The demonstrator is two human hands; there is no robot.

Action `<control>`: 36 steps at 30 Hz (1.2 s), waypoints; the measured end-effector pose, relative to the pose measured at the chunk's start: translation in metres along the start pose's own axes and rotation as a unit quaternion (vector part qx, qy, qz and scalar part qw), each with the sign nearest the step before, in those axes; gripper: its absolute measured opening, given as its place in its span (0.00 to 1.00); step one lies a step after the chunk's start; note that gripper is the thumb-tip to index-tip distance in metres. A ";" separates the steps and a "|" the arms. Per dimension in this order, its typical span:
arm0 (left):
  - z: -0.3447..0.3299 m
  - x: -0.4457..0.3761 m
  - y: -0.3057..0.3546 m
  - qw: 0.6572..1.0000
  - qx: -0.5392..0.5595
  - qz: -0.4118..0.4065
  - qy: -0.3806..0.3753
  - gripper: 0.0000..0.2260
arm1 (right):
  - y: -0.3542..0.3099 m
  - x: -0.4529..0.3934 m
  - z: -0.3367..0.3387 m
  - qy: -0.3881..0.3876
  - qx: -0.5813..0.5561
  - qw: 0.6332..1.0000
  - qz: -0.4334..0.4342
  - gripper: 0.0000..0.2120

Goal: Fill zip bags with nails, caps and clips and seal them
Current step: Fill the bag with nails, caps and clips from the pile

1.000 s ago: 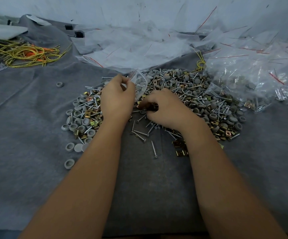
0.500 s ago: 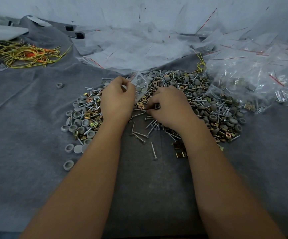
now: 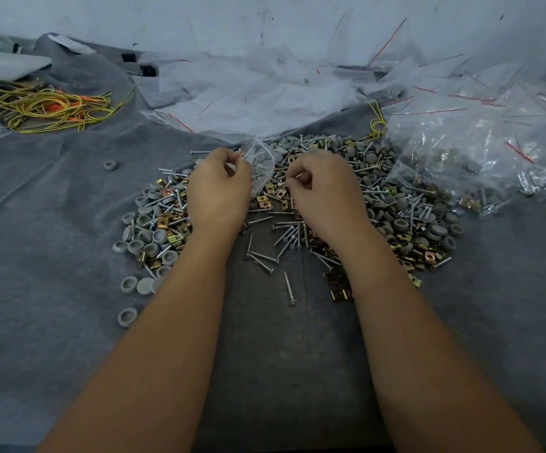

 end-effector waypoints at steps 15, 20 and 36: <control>-0.019 0.010 0.031 0.988 -0.053 -0.122 -0.076 0.06 | -0.002 0.002 0.007 0.052 -0.062 0.996 0.028 0.05; -0.011 0.012 0.033 0.990 -0.029 -0.136 -0.032 0.07 | -0.004 0.002 0.010 0.080 -0.043 0.995 0.047 0.12; 0.000 0.006 0.017 0.996 -0.043 -0.074 0.017 0.07 | -0.005 -0.001 -0.034 -0.172 0.114 0.979 0.006 0.12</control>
Point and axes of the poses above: each hand's wrist, its own x-axis away from the middle knuckle, its own z-axis out of the back of the hand, y = z × x, the point moved 9 cm from there along -x, towards the middle knuckle, and after that the axes turned 14 degrees about -y, right-handed, at the moved point
